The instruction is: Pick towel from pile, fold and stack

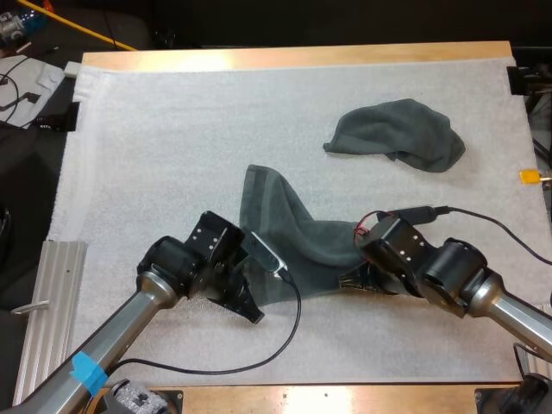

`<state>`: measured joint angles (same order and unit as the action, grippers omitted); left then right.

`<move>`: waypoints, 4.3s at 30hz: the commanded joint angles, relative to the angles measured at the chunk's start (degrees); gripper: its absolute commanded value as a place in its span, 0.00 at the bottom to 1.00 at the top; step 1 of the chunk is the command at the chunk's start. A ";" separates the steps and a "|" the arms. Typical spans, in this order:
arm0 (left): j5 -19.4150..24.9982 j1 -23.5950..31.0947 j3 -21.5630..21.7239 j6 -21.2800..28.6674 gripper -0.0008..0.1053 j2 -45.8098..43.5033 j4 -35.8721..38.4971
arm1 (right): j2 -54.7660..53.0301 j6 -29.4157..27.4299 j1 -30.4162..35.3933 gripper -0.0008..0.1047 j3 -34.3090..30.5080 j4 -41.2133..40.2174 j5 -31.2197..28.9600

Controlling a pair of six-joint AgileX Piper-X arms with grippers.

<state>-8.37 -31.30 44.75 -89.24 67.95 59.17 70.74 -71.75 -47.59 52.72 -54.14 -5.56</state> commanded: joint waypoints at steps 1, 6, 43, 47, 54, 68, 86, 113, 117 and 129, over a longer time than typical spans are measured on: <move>0.08 -0.40 0.22 0.76 0.15 -0.25 -1.67 | 0.01 0.12 -0.01 0.01 0.25 0.31 -0.24; 1.57 -0.50 0.24 1.32 0.51 1.22 -3.85 | 0.93 0.24 0.20 0.01 0.31 1.14 -0.09; 1.03 -1.37 -1.12 -0.02 0.01 17.57 -8.35 | 0.92 1.15 -0.03 0.01 0.03 1.74 -0.47; 0.78 -1.49 -0.32 -0.31 0.01 14.47 -6.10 | 0.80 0.27 -0.07 0.01 0.01 2.42 -0.73; 1.48 -1.36 2.02 0.12 0.01 1.92 1.85 | -4.10 -0.17 -0.01 0.01 1.78 2.48 -1.47; -0.91 -3.13 2.17 1.53 0.43 -1.56 0.57 | -3.51 0.77 0.20 0.01 1.21 0.88 -0.60; 3.85 -8.34 0.01 1.19 0.47 6.44 -9.27 | -3.63 1.46 0.07 0.01 1.33 0.53 -0.22; 3.53 -8.38 -0.07 0.80 0.05 17.95 -10.74 | -3.71 2.30 0.08 0.01 1.32 0.61 -0.54; 3.59 -8.41 0.52 0.69 0.01 17.84 -9.11 | -3.69 2.30 0.04 0.01 1.40 0.76 -0.63; 3.51 -8.11 6.40 -0.64 0.01 11.56 -2.35 | -4.18 1.48 0.03 0.01 1.75 1.09 -0.70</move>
<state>-5.43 -39.41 49.82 -89.07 82.86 54.58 67.42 -69.70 -47.59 53.90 -53.40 -5.66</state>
